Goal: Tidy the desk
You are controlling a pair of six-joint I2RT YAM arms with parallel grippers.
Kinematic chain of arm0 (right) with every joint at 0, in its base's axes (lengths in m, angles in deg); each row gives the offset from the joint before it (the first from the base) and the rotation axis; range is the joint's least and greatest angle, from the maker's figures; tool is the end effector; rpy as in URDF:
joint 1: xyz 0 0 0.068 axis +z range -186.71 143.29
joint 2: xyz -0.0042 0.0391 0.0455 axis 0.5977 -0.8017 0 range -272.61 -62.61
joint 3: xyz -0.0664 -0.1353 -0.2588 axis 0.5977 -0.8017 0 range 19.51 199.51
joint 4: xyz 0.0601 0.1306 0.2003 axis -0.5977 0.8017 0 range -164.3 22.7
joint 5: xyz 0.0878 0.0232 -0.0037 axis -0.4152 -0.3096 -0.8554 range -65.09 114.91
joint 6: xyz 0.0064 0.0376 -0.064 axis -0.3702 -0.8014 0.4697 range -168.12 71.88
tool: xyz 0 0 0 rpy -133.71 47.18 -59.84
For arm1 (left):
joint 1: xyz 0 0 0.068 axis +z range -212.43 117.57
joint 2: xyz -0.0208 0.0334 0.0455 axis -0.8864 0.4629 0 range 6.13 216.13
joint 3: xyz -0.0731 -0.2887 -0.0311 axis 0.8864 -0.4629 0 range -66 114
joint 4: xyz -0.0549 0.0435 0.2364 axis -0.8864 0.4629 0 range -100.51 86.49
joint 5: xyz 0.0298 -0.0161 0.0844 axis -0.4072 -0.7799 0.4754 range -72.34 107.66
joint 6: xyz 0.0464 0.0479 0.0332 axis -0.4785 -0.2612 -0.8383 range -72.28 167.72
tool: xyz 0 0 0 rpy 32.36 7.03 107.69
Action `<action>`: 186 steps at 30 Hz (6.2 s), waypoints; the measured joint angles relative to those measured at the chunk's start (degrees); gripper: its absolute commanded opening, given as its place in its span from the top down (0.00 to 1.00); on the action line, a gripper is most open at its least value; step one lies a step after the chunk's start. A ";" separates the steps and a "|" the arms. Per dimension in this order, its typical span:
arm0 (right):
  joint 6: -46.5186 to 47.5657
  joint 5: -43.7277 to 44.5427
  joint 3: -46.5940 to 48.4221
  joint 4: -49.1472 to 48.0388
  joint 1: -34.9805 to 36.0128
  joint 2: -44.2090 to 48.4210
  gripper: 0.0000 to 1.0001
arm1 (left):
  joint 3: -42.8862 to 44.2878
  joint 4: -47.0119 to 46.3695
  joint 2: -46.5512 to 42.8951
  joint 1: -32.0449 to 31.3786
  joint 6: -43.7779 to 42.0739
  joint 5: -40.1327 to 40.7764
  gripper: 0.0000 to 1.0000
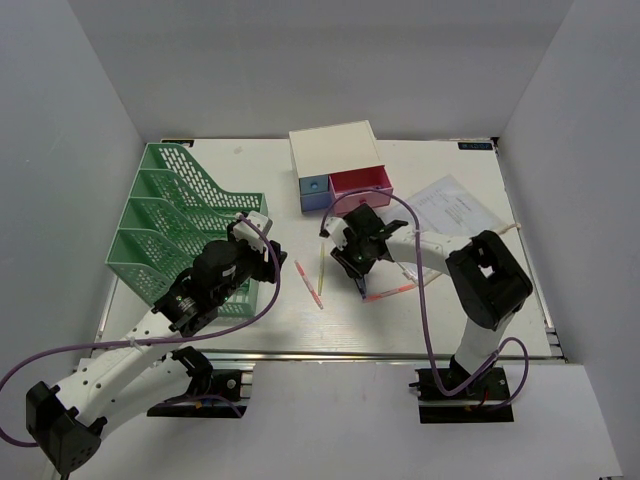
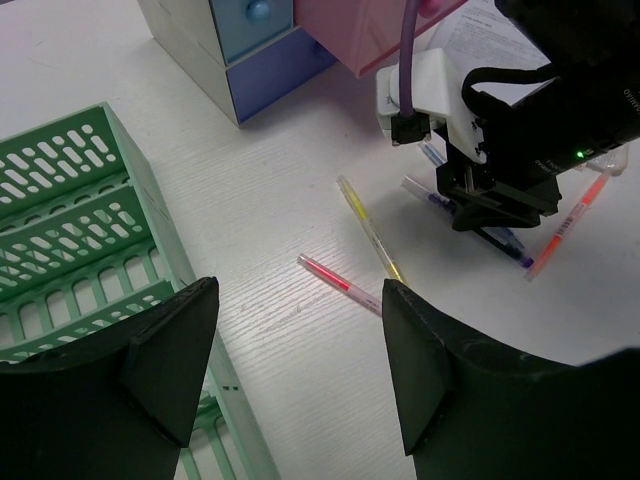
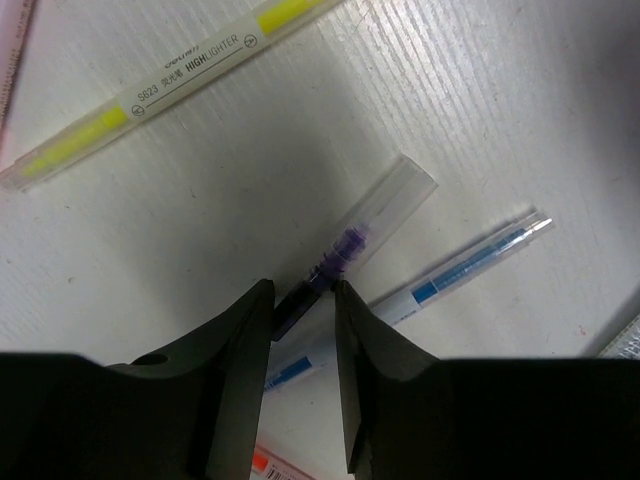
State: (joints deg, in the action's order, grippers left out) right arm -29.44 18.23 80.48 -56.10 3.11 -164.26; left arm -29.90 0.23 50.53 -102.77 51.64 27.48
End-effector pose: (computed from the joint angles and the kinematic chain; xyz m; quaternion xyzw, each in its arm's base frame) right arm 0.2735 0.2374 0.1787 -0.4835 0.8315 0.1043 0.2530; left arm 0.1405 -0.1054 0.2995 0.2063 0.7862 -0.1532 0.5620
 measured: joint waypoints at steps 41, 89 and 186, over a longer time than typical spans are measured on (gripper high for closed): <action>14.82 -0.87 22.16 12.11 1.92 13.40 1.00 | 0.00 0.00 0.00 0.00 0.00 0.07 0.23; 40.39 -7.87 24.35 -4.66 -13.73 -0.98 0.63 | 0.00 0.00 0.55 0.00 -0.04 1.38 0.23; -23.10 -25.49 -16.92 -24.26 -37.27 34.84 0.86 | 38.40 -14.19 71.76 -4.57 33.68 12.66 0.38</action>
State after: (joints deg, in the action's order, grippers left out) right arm -52.55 -7.25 63.56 -80.36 -34.16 -129.42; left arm 8.50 -13.95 122.29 -107.33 85.32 40.14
